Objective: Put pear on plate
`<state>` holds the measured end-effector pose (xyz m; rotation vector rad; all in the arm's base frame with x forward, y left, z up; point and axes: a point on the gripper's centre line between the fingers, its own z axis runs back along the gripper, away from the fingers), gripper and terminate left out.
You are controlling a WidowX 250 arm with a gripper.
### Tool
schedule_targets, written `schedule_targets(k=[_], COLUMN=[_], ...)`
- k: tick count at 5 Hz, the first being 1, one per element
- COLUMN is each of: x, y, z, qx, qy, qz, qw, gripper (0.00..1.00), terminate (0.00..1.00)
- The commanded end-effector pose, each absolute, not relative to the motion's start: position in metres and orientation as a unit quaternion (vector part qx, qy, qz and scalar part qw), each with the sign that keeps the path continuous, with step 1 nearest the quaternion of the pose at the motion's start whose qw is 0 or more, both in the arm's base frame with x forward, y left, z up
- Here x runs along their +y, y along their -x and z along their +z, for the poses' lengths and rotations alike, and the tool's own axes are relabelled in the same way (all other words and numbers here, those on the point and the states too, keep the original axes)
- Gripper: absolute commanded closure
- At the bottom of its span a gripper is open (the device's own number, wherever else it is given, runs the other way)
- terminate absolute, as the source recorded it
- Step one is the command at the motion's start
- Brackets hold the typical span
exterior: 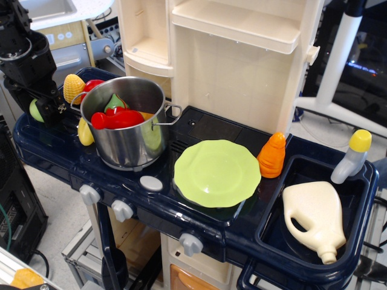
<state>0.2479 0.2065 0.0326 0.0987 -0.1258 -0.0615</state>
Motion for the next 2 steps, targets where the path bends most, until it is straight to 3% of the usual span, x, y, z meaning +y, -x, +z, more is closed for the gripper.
schedule_targets(k=[1,2], x=[0.189,0.148], y=[-0.245,-0.237], z=[0.132,0.171], qx=[-0.092,-0.084], qy=[-0.129,-0.128], qz=[-0.008,0.008], qw=[0.987,0.988], gripper=[1.0,1.0], terminate=[0.0,0.0])
